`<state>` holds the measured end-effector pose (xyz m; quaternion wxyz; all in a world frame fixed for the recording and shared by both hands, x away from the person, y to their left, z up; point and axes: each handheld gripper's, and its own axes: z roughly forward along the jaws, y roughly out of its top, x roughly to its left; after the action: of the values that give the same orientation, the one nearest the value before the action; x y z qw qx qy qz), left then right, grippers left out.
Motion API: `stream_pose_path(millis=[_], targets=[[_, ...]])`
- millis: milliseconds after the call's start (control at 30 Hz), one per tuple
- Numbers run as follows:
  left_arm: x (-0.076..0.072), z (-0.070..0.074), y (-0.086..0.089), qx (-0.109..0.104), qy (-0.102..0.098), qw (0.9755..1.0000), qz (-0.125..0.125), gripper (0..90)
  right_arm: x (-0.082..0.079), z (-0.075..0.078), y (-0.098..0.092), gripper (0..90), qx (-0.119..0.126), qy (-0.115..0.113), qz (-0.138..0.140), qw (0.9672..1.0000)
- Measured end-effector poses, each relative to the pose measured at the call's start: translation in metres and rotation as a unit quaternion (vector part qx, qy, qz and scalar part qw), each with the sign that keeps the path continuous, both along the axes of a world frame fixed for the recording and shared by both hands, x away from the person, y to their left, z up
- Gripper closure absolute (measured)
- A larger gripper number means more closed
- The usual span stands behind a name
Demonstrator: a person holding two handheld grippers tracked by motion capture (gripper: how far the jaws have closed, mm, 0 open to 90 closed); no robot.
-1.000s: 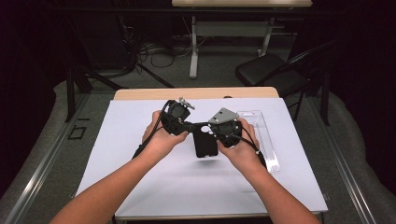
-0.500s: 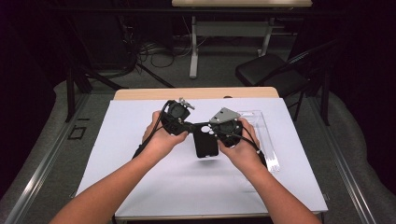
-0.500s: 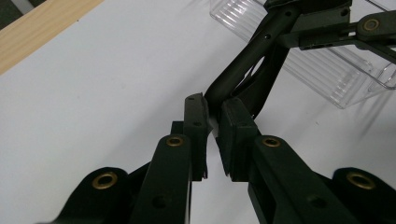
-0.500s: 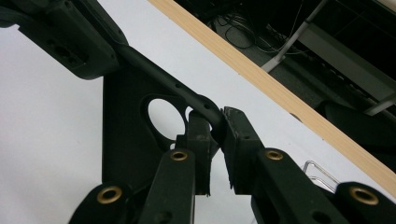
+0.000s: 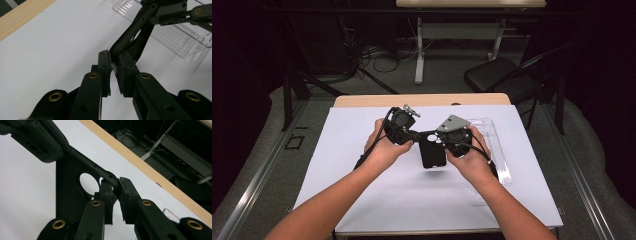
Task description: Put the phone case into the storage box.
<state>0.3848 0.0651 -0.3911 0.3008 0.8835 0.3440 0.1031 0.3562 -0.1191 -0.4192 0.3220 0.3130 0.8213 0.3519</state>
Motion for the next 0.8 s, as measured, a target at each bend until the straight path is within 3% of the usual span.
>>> stream_pose_path(millis=[800], targets=[[-0.0005, 0.0021, 0.0008, -0.005, -0.005, 1.0, 0.002, 79.3, 0.0, 0.002, 0.0002, 82.3, 0.005, -0.001, 0.001, 1.0]])
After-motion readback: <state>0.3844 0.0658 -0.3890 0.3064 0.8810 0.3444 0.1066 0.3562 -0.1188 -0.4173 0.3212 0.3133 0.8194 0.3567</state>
